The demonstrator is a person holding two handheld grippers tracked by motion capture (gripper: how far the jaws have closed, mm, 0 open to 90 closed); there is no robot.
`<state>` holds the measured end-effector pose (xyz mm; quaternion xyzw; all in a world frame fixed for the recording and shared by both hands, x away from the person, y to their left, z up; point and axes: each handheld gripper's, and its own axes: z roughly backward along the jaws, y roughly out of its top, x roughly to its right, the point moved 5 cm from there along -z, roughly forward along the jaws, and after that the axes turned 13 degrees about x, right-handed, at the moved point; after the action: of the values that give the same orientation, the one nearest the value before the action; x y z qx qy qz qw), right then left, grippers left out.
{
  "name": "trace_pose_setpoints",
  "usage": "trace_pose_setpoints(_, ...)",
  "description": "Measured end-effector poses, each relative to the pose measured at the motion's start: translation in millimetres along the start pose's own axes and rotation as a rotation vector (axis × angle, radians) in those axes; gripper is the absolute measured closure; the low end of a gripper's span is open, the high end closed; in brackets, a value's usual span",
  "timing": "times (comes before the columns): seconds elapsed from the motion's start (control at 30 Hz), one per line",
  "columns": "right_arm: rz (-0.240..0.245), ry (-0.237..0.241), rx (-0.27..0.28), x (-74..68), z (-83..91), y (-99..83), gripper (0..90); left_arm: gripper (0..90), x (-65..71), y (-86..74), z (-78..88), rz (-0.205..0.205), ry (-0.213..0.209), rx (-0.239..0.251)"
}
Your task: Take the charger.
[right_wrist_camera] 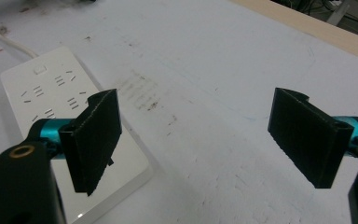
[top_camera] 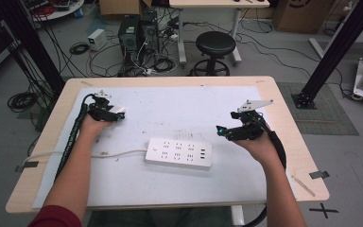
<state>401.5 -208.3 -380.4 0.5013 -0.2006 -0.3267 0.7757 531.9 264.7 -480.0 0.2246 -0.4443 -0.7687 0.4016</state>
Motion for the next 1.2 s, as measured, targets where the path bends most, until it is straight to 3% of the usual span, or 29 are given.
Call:
trace_pose_setpoints(0.27, -0.003, 0.000, -0.011, -0.4, -0.6, -1.1, 17.6, 42.3, -0.7, 0.4, 1.4, -0.007, -0.001, -0.001)
trace_pose_setpoints(0.43, -0.003, 0.000, -0.009, -0.6, -0.4, -1.2, 17.6, 42.4, -0.9, 0.3, 2.2, -0.004, -0.001, -0.008)
trace_pose_setpoints(0.63, -0.001, 0.002, -0.002, 0.2, 0.7, -0.7, 17.6, 42.5, 4.0, 8.7, 15.2, -0.022, -0.030, -0.005)
trace_pose_setpoints(0.67, -0.003, 0.000, -0.003, 0.4, 0.8, -0.8, 17.6, 42.5, 8.6, 17.8, 26.3, -0.033, -0.040, 0.018)
trace_pose_setpoints(0.77, 0.000, 0.004, 0.000, 0.3, 0.6, -0.7, 17.6, 42.5, 12.2, 23.5, 33.4, -0.039, -0.052, 0.030)
trace_pose_setpoints(0.8, 0.002, 0.007, -0.002, -1.8, 0.9, -0.5, 17.6, 42.5, 21.7, 34.2, 47.8, -0.066, -0.066, 0.050)
trace_pose_setpoints(0.9, 0.004, 0.010, -0.003, -2.9, 1.3, -0.4, 17.6, 42.5, 21.7, 34.2, 47.8, -0.066, -0.066, 0.050)
trace_pose_setpoints(0.93, 0.010, 0.018, 0.002, -5.3, 2.4, 0.2, 17.6, 42.5, 37.9, 45.4, 66.5, -0.100, -0.087, 0.079)
trace_pose_setpoints(1.03, 0.011, 0.020, 0.002, -6.2, 3.2, 0.3, 17.6, 42.5, 44.9, 49.2, 74.5, -0.120, -0.094, 0.088)
trace_pose_setpoints(1.07, 0.013, 0.029, 0.014, -8.7, 5.6, 1.5, 17.6, 42.5, 57.7, 55.2, 88.7, -0.143, -0.115, 0.107)
trace_pose_setpoints(1.2, 0.020, 0.033, 0.018, -10.1, 7.7, 1.8, 17.6, 42.5, 70.2, 61.4, 104.6, -0.162, -0.130, 0.133)
